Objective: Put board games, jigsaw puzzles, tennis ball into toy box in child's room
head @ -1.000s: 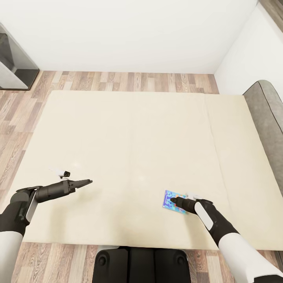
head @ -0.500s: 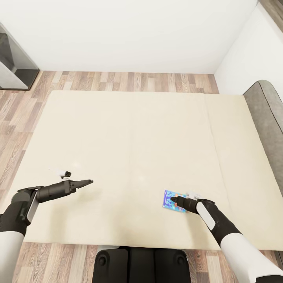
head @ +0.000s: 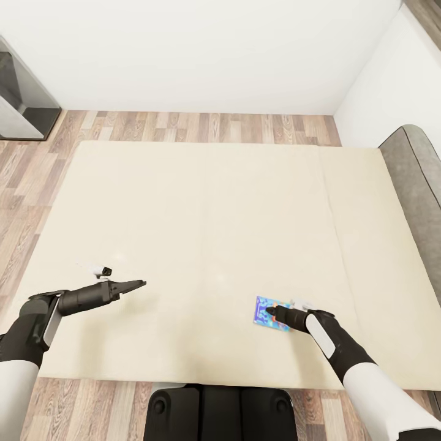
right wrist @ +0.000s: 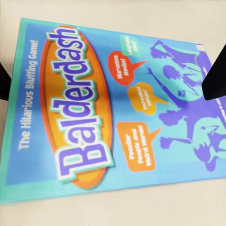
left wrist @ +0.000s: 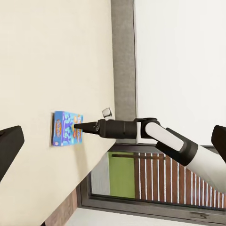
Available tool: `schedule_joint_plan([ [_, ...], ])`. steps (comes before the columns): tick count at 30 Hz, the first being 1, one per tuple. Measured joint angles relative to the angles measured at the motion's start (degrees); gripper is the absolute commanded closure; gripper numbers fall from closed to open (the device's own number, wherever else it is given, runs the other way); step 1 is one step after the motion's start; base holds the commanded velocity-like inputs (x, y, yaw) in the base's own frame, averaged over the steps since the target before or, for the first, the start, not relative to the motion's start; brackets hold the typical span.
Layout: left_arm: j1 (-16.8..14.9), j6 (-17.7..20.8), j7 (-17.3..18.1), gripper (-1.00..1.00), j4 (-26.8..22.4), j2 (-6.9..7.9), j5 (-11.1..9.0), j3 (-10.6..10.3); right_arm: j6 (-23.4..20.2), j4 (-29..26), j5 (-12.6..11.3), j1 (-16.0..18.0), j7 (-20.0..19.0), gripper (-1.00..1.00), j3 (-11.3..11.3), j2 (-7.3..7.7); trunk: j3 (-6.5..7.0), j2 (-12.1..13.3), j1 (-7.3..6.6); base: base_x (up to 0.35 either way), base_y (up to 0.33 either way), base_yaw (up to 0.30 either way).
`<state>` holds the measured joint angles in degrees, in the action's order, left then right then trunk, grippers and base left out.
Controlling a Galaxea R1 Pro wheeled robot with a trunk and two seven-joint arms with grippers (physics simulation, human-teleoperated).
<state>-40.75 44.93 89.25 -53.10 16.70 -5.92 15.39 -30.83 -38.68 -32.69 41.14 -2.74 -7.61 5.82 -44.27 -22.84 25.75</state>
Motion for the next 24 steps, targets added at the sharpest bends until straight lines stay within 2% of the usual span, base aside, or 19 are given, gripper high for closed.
schedule_joint_plan([
  [2, 0.0, 0.0, 0.0, -1.00, 0.0, 0.00, 0.0, 0.0, -0.4, 0.0, 0.2, 0.0, 0.6, -1.00, -0.1, -0.12, 0.00, 0.0, 0.00, 0.000, 0.000, 0.000],
  [5, 0.0, 0.0, 0.1, -1.00, 0.0, 0.00, 0.0, 0.0, -1.7, 0.0, 0.6, -0.1, 3.9, -1.00, -0.1, -1.13, 0.00, 0.0, 0.00, 0.000, 0.000, 0.000],
  [7, 0.0, 0.0, 0.1, -1.00, 0.0, -0.01, 0.0, 0.0, -2.3, -0.4, -1.5, 0.0, 5.8, -1.00, -0.1, -1.15, 0.00, 0.0, 0.00, 0.000, 0.000, 0.000],
  [9, 0.0, 0.0, 0.1, -1.00, 0.0, -0.01, 0.0, 0.0, -3.2, -1.3, -1.4, 0.1, 6.9, -1.00, 0.0, -1.10, 0.00, 0.0, 0.00, 0.000, 0.000, 0.000],
  [15, 0.0, 0.0, 0.0, -1.00, 0.0, -0.01, 0.1, 0.0, -5.2, -3.5, -1.4, 0.3, 7.9, -1.00, 0.3, -1.06, 0.00, 0.0, 0.00, 0.000, 0.000, 0.000],
  [24, 0.0, 0.0, -0.1, -1.00, 0.0, -0.01, 0.1, -0.1, -5.1, -3.8, -1.3, 0.6, 8.0, -1.00, 0.4, -0.99, 0.00, 0.0, 0.00, 0.000, 0.000, 0.000],
])
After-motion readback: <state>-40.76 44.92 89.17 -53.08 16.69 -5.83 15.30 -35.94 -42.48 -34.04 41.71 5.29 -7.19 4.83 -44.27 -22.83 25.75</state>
